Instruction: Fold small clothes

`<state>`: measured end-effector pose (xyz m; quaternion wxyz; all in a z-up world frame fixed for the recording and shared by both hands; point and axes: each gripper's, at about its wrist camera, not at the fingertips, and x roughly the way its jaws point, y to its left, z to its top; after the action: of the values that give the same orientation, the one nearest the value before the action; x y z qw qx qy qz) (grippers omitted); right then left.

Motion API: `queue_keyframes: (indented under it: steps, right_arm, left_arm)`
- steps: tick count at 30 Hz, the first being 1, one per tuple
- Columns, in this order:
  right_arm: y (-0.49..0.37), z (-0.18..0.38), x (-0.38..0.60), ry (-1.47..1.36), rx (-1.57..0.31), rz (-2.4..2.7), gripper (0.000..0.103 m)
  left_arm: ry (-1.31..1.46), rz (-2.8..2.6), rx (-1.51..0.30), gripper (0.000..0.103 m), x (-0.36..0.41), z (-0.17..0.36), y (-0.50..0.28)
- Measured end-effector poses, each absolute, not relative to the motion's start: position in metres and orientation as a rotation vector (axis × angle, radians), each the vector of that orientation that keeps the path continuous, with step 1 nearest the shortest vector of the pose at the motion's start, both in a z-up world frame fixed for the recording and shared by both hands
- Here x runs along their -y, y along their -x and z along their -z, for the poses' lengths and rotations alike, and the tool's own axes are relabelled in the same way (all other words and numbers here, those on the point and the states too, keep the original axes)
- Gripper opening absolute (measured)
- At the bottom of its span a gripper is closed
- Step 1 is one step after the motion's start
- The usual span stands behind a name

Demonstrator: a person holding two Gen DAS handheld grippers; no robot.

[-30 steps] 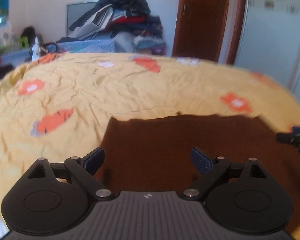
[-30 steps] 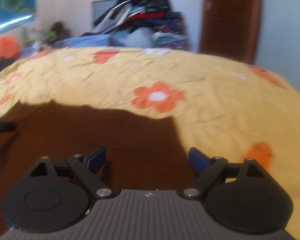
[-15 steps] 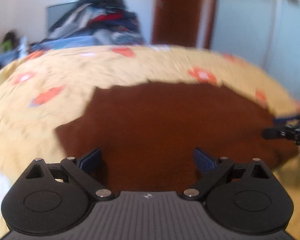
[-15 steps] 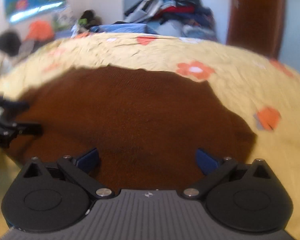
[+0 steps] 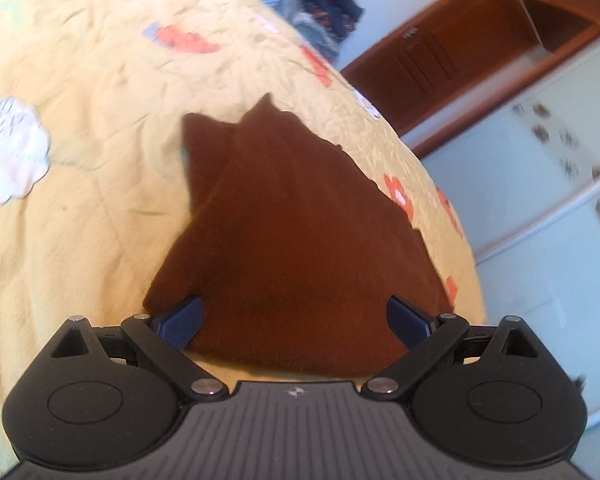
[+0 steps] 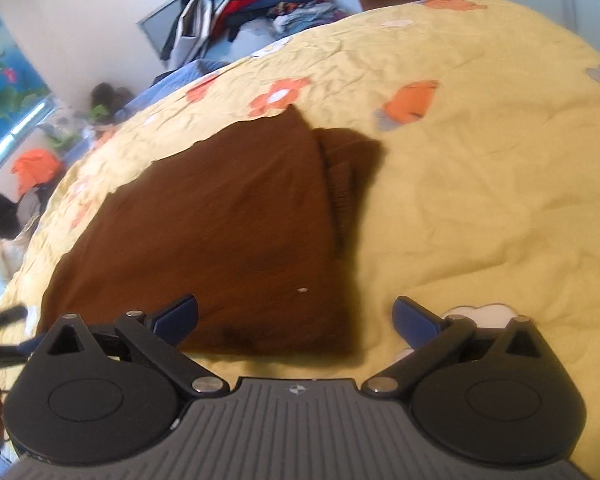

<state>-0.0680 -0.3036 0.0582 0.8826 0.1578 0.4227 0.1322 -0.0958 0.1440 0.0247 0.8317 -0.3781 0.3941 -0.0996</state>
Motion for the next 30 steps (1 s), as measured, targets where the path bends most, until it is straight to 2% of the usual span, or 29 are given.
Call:
queue_keyframes:
  steps: [11,15,16,17,18,19,23,27,30]
  right_arm:
    - [0.082,-0.08,0.303,-0.333,-0.799,-0.257,0.103]
    - [0.075,-0.1,0.291,-0.313,-0.761,-0.308,0.103]
    - [0.072,-0.105,0.286,-0.309,-0.751,-0.327,0.103]
    - [0.07,-0.11,0.28,-0.306,-0.744,-0.346,0.103]
    - [0.068,-0.115,0.274,-0.304,-0.737,-0.363,0.103]
    - [0.064,-0.119,0.267,-0.3,-0.732,-0.385,0.103]
    - [0.048,-0.135,0.231,-0.283,-0.726,-0.489,0.103]
    - [0.016,-0.143,0.181,-0.284,-0.796,-0.662,0.103]
    - [-0.015,-0.142,0.133,-0.279,-0.9,-0.813,0.103]
  left_arm:
    - [0.913,0.071,-0.825,0.099,-0.154,-0.011,0.123]
    - [0.901,0.077,-0.815,0.098,-0.147,-0.01,0.106]
    - [0.897,0.083,-0.815,0.082,-0.145,-0.01,0.101]
    - [0.89,0.094,-0.835,0.041,-0.142,-0.009,0.094]
    - [0.879,0.092,-0.874,0.022,-0.14,-0.006,0.088]
    - [0.867,0.072,-0.904,0.014,-0.138,-0.003,0.084]
    - [0.722,0.052,-0.899,0.013,-0.125,-0.013,0.078]
    - [0.263,0.066,-0.782,0.012,-0.069,-0.047,0.088]
    - [0.076,0.117,-0.715,0.012,-0.033,-0.061,0.097]
